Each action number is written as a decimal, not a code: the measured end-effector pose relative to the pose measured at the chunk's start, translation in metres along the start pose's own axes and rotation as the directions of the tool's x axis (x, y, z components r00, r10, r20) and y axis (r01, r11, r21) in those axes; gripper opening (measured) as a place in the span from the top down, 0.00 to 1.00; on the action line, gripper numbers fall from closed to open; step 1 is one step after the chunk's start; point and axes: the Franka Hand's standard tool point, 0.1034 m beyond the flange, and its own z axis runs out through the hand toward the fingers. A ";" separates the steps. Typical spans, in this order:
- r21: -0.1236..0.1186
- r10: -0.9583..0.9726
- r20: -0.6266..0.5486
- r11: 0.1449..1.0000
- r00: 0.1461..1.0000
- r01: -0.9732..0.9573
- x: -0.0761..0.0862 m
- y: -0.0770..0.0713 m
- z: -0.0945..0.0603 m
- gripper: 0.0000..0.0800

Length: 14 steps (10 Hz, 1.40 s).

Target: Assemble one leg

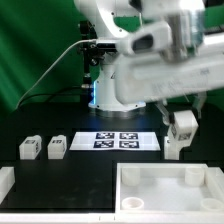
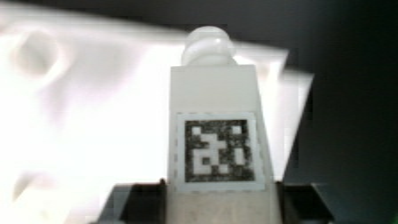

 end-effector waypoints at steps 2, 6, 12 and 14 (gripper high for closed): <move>-0.036 -0.015 -0.210 0.999 0.978 0.008 0.014 -0.005 -0.016 0.64; -0.089 -0.029 -0.390 0.996 0.921 -0.006 0.007 0.007 -0.009 0.64; -0.050 -0.009 -0.444 0.999 0.896 -0.015 0.051 -0.004 0.031 0.64; -0.046 -0.008 -0.440 0.999 0.898 -0.013 0.050 -0.007 0.036 0.64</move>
Offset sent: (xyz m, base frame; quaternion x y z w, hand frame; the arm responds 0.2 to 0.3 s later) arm 0.0000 0.0000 0.0000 0.0000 0.2667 0.0000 0.9638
